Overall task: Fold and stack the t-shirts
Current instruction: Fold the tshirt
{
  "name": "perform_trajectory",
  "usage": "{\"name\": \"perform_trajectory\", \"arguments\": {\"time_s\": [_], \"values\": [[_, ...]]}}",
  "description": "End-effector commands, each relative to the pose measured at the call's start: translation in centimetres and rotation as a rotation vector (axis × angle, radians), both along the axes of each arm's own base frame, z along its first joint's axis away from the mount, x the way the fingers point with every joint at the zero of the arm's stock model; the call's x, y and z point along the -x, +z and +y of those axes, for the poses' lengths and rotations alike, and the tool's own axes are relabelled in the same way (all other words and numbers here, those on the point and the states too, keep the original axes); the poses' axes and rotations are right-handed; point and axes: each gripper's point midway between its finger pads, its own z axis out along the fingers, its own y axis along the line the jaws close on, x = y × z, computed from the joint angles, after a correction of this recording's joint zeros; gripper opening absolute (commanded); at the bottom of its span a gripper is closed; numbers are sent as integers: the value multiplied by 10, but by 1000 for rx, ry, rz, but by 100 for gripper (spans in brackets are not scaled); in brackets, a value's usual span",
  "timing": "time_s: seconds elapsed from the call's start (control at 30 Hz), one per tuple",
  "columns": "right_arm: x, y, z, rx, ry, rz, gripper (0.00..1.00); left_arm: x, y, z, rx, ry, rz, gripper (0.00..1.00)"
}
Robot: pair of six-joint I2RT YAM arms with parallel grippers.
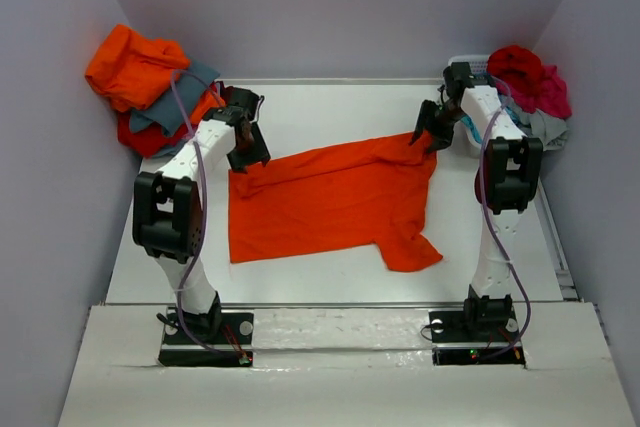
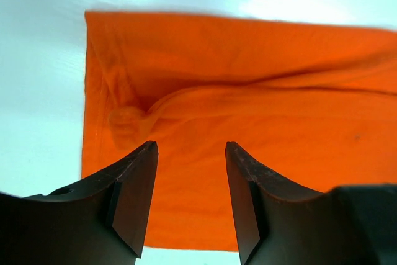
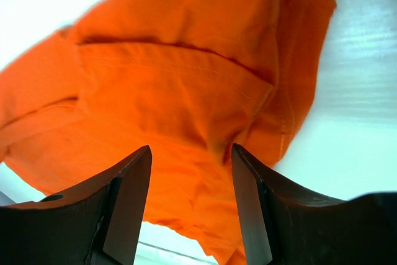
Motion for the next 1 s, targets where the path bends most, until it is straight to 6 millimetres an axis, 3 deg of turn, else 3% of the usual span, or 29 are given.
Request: {"name": "perform_trajectory", "arguments": {"time_s": [0.0,0.07,0.23,0.43,0.57,0.67,0.97], "values": [[-25,28,15,-24,7,-117,60,-29,11,-2,-15,11,-59,59],[-38,37,13,-14,-6,-156,60,-37,7,-6,-9,-4,-61,59],[-57,38,18,-42,-6,-191,59,-44,-12,-6,63,4,-30,59],[-68,11,26,-86,-4,-173,54,-44,-38,4,97,24,13,59],[-71,-9,26,-81,-10,-160,43,-37,-55,4,141,16,46,58],[-72,-16,25,-78,-12,-152,36,-33,-64,9,155,25,67,58],[-69,-30,23,-62,-9,-134,30,-17,-79,20,149,55,105,58]]}}
